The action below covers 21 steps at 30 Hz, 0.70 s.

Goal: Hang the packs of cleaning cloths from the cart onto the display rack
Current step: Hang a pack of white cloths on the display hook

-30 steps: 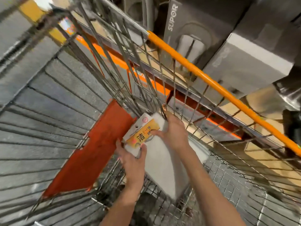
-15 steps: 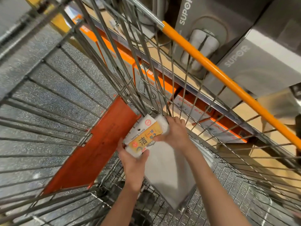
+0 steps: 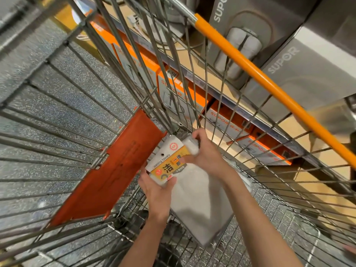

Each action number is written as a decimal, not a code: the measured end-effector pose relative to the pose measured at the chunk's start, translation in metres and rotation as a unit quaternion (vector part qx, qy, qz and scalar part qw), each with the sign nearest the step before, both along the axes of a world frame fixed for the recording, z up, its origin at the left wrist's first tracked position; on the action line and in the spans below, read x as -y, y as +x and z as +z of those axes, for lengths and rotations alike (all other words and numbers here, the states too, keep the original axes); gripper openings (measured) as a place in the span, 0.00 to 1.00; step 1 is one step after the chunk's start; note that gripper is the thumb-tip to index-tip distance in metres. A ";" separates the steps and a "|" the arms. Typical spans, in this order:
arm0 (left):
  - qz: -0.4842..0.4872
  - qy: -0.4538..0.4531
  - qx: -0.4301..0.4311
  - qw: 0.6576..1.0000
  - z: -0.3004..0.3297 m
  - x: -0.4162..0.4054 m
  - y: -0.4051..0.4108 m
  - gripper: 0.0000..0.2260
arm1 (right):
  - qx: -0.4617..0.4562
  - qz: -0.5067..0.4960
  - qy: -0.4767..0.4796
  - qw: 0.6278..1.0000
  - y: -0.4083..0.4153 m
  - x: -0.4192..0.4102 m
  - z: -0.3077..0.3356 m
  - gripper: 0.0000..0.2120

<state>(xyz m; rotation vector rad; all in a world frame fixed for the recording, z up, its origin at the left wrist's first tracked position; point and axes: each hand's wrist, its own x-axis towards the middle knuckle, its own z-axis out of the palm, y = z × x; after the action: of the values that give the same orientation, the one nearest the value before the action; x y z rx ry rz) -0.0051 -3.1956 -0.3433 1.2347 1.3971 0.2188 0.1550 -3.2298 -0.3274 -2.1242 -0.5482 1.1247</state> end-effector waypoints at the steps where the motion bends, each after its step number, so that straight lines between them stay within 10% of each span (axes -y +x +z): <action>1: -0.003 0.001 -0.002 1.000 0.001 0.000 0.001 0.37 | -0.025 -0.015 0.003 1.000 0.000 0.000 0.001 0.33; 10: -0.005 -0.007 -0.015 1.000 0.006 0.001 0.005 0.40 | 0.015 0.065 -0.080 0.995 0.004 -0.002 -0.001 0.43; 21: -0.003 0.005 -0.047 0.999 0.004 0.004 0.005 0.39 | 0.069 0.039 -0.017 0.997 -0.006 0.002 -0.002 0.29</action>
<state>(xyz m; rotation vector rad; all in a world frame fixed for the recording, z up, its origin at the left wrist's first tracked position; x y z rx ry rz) -0.0001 -3.1996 -0.3397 1.2710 1.4750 0.1646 0.1494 -3.2318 -0.3299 -2.2379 -0.6858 1.0421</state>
